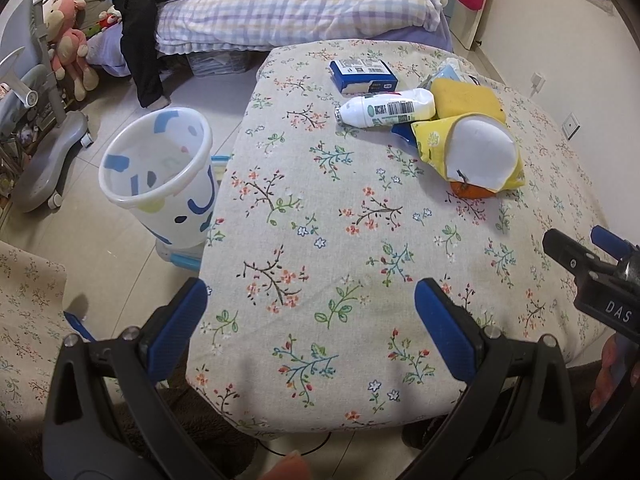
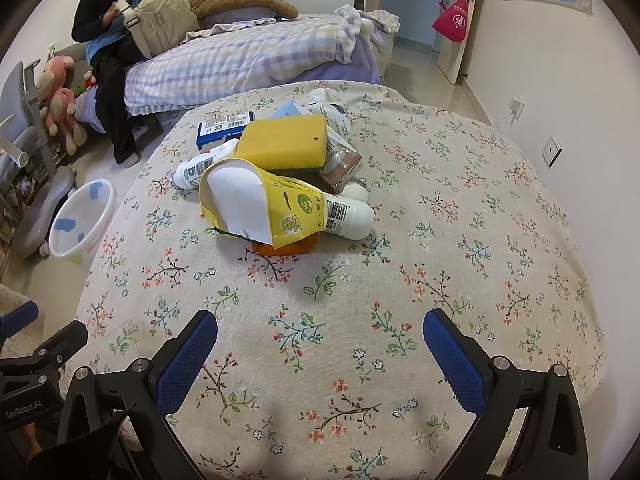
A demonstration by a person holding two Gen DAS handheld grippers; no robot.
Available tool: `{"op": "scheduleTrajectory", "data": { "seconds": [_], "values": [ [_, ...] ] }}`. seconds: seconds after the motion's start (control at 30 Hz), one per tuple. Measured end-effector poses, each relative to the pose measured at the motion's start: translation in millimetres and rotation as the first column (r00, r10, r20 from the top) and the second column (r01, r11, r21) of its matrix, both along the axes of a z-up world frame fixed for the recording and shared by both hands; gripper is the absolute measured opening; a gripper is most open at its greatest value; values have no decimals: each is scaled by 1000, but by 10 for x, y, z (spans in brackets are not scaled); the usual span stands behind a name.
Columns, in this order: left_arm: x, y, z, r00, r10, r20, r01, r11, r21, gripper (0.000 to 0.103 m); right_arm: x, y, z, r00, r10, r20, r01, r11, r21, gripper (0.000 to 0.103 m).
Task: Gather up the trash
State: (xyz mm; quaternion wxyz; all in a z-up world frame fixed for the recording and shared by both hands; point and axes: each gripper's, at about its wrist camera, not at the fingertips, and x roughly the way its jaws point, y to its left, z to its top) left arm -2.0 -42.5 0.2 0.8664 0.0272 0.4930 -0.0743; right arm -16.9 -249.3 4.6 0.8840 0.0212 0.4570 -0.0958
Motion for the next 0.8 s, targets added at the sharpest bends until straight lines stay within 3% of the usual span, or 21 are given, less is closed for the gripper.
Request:
{"op": "scheduleTrajectory", "data": {
  "seconds": [0.5,0.8],
  "values": [
    [33,-25,38,1000,-2,-3,2,1000,3,103,19,-68,-32,999,5,-40,-3,998,55,103],
    [458,-164,138,995,-82,-59,86,995,60,103,344,-343,131,994,5,-105,5,995,104,103]
  ]
}}
